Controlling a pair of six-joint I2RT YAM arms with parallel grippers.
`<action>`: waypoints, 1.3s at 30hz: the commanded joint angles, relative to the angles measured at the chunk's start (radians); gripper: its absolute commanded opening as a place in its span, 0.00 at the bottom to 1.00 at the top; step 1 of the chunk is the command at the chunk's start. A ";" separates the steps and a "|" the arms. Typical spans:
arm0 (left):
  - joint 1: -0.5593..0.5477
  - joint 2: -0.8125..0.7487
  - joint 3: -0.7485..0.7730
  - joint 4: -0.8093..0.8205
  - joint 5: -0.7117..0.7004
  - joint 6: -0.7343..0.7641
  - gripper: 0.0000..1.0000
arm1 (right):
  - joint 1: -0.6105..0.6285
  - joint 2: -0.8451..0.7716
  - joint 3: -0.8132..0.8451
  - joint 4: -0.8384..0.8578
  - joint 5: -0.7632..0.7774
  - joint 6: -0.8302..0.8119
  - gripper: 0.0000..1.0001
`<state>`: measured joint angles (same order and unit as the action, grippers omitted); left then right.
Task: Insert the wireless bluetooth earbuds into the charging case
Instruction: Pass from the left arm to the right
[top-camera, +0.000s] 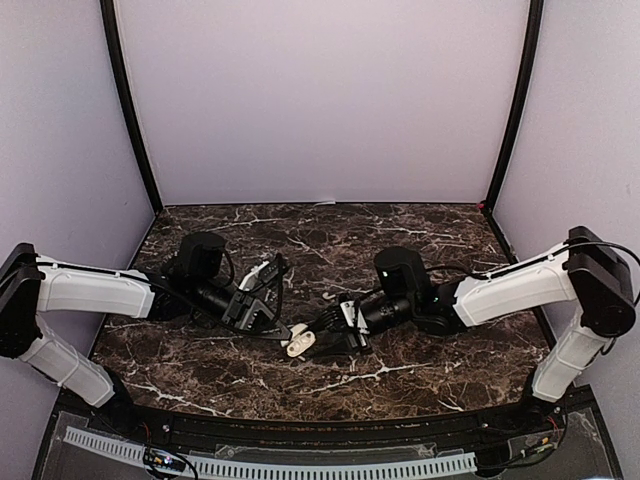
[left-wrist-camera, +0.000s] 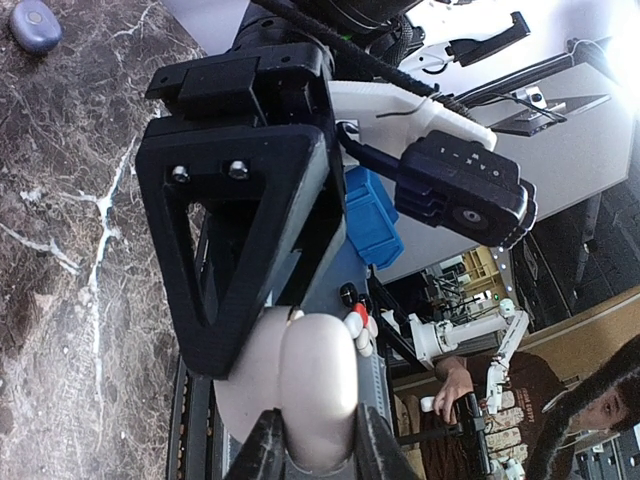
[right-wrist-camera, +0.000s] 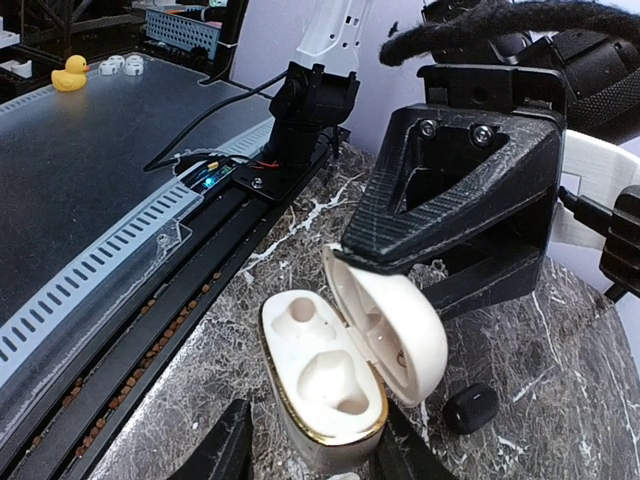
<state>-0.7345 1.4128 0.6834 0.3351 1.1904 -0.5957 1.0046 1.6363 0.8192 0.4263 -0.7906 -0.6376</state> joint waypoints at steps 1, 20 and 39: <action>-0.007 -0.008 0.016 -0.011 0.026 0.026 0.22 | -0.024 0.023 0.044 -0.007 -0.101 0.013 0.37; -0.022 -0.011 0.018 -0.021 0.035 0.045 0.29 | -0.053 0.100 0.161 -0.168 -0.267 -0.073 0.22; 0.014 -0.226 -0.029 -0.119 -0.265 0.155 0.92 | -0.055 0.069 0.105 -0.122 -0.222 -0.019 0.17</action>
<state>-0.7338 1.3010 0.6796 0.2661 1.0630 -0.5179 0.9592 1.7245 0.9546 0.2394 -1.0378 -0.7013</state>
